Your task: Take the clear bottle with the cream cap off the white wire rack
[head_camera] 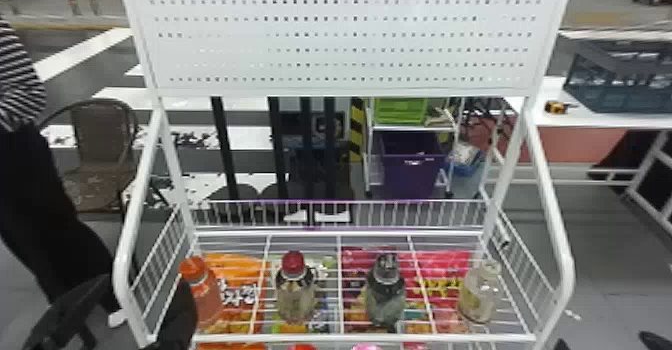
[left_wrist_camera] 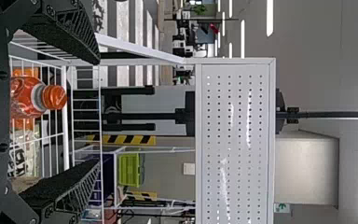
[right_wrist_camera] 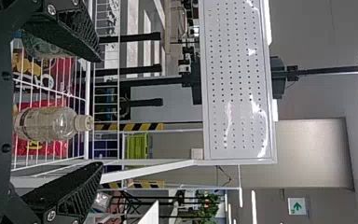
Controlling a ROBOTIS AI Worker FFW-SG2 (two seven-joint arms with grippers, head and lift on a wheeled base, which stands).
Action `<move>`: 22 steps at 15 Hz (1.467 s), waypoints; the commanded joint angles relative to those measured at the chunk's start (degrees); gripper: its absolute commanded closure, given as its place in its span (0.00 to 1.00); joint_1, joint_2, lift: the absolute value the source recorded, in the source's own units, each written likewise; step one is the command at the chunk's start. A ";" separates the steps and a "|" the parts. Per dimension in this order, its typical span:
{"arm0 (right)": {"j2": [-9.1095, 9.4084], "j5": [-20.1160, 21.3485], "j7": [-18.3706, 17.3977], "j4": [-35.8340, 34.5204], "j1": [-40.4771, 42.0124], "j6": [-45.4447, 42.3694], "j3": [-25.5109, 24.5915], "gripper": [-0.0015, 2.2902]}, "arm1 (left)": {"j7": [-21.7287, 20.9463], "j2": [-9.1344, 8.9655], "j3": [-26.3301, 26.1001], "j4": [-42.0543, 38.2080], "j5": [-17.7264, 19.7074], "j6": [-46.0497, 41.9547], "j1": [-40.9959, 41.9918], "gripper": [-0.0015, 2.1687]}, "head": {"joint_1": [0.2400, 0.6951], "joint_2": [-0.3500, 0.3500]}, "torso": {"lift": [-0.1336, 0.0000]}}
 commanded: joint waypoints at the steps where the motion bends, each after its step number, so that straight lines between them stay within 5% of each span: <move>1: 0.05 0.01 0.09 -0.19 0.16 -0.21 0.00 0.05 | -0.14 0.00 -0.01 0.03 -0.09 -0.17 0.09 0.06 | 0.57 0.50 | 1.00; 10: 0.05 0.80 -0.26 1.92 -0.81 -0.57 0.27 0.05 | -0.41 0.09 -0.01 -0.67 -0.09 0.88 0.79 0.06 | 0.57 0.50 | 1.00; 22: 0.05 9.33 -4.13 48.85 -33.50 -15.68 4.57 0.05 | -0.93 0.62 -4.49 -2.96 -3.95 11.08 0.26 0.06 | 0.57 0.50 | 1.00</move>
